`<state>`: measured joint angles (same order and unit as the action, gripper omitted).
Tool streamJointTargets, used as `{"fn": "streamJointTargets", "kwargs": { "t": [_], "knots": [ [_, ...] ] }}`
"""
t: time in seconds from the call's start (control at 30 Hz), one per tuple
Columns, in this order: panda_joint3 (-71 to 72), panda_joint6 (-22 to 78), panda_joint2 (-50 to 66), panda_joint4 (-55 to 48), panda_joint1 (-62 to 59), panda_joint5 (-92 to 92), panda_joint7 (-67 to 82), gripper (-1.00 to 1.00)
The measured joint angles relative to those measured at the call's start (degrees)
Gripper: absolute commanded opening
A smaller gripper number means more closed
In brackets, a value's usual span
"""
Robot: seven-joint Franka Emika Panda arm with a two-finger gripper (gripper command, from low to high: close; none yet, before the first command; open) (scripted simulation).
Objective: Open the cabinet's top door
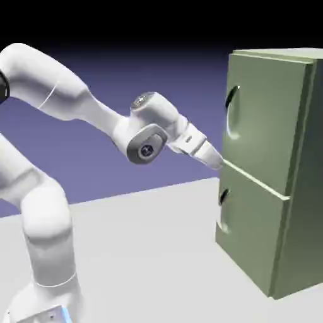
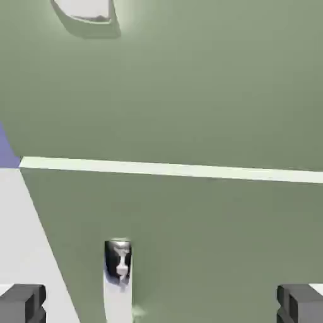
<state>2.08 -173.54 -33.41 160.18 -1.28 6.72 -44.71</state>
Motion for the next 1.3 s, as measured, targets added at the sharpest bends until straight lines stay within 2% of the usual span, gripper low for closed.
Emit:
{"fn": "streamJointTargets", "kwargs": {
  "t": [1.3],
  "knots": [
    [30.05, 6.78, -10.79, -11.81, -28.50, 97.20, -32.61, 1.00]
  ]
}}
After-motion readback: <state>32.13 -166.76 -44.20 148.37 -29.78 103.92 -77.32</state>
